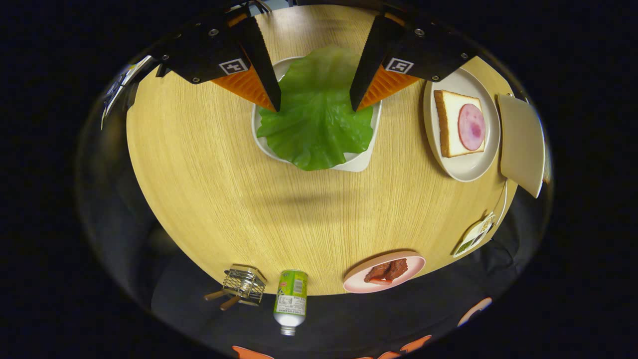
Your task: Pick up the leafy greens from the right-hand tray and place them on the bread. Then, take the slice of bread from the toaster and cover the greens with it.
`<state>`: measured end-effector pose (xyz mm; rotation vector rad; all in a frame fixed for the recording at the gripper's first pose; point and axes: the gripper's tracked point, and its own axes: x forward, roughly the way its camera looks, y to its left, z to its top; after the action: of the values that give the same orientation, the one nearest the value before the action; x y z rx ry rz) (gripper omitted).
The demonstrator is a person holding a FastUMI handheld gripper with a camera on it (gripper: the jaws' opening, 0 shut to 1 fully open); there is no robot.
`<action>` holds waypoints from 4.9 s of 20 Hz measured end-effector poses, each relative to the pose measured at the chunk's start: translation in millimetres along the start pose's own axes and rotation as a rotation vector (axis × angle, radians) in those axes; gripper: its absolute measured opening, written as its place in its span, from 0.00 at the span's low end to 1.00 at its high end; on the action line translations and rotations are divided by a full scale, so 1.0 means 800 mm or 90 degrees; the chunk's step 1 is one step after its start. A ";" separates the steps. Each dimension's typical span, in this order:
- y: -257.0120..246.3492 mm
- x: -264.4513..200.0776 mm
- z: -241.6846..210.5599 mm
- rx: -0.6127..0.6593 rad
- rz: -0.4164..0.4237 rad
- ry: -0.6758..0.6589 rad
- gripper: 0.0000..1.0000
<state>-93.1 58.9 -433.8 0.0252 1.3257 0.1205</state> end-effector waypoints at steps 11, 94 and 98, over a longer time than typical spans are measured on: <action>-0.007 0.016 0.003 0.031 -0.004 0.005 0.48; 0.540 -0.278 0.108 -0.286 0.283 -0.075 0.85; 0.552 -0.254 0.091 -0.279 0.218 -0.014 0.85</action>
<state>-103.0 480.6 -181.0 -0.1189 1.2405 0.6965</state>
